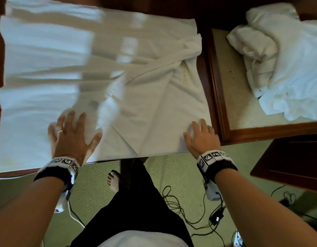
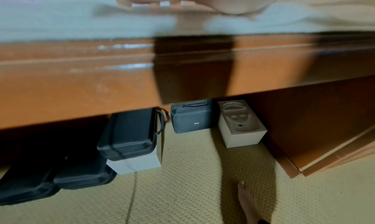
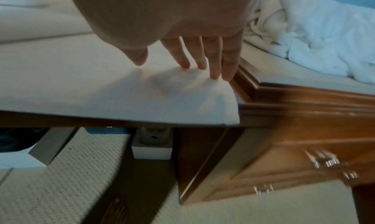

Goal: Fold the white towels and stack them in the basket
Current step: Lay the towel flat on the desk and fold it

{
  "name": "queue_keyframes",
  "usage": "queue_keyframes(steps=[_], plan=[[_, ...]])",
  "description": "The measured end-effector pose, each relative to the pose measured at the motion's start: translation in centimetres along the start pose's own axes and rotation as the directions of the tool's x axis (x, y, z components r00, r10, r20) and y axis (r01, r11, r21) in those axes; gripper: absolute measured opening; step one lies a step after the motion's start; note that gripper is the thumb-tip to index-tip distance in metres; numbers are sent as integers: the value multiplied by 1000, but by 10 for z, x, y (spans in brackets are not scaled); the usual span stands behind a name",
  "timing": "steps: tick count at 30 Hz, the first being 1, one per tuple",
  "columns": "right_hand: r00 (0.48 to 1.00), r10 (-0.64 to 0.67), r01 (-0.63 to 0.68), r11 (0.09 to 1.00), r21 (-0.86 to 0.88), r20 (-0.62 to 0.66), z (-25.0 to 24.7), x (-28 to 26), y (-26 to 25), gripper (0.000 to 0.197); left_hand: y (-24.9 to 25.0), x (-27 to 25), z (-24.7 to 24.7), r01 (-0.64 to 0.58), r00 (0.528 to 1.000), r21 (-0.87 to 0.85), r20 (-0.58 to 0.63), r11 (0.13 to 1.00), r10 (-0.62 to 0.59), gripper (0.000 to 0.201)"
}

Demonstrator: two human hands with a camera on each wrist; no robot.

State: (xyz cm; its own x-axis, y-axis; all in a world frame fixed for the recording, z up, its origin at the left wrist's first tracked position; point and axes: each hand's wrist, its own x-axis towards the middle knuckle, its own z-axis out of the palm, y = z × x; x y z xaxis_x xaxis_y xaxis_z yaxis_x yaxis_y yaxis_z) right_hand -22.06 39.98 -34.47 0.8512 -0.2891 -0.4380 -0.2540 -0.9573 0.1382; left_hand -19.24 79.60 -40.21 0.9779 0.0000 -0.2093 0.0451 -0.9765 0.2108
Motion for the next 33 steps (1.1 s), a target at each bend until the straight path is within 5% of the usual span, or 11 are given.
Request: queue_keyframes(steps=[3, 5, 8, 12, 17, 25, 29, 31, 33], plan=[[993, 94, -95, 995, 11, 70, -2, 9, 3, 57, 3, -3, -1, -4, 1000, 13, -19, 1000, 4, 86], [996, 90, -90, 996, -15, -15, -16, 22, 2, 54, 5, -3, 0, 1, 999, 20, -34, 1000, 0, 84], [977, -64, 77, 996, 54, -204, -43, 58, -14, 43, 7, -1, 4, 24, 1000, 46, -4, 999, -23, 84], [939, -209, 240, 967, 85, -272, -74, 127, -39, 40, 7, -1, 6, 47, 999, 68, 9, 997, -48, 84], [946, -271, 294, 948, 121, -177, -90, 205, -44, 42, 8, 0, 4, 66, 997, 102, 33, 993, -69, 84], [998, 21, -32, 978, 208, 52, -119, 238, -30, 46, 8, 0, 5, 88, 995, 94, 45, 992, -93, 84], [977, -185, 198, 969, 148, -102, -100, 216, -36, 50, 8, 0, 3, 81, 995, 87, 51, 993, -86, 84], [961, -277, 278, 955, 100, -18, -82, 203, -33, 59, 8, 0, 4, 72, 996, 81, 46, 994, -76, 84], [974, -201, 197, 979, 45, 105, -76, 202, -21, 64, 7, 0, 4, 58, 997, 87, 48, 995, -62, 84]])
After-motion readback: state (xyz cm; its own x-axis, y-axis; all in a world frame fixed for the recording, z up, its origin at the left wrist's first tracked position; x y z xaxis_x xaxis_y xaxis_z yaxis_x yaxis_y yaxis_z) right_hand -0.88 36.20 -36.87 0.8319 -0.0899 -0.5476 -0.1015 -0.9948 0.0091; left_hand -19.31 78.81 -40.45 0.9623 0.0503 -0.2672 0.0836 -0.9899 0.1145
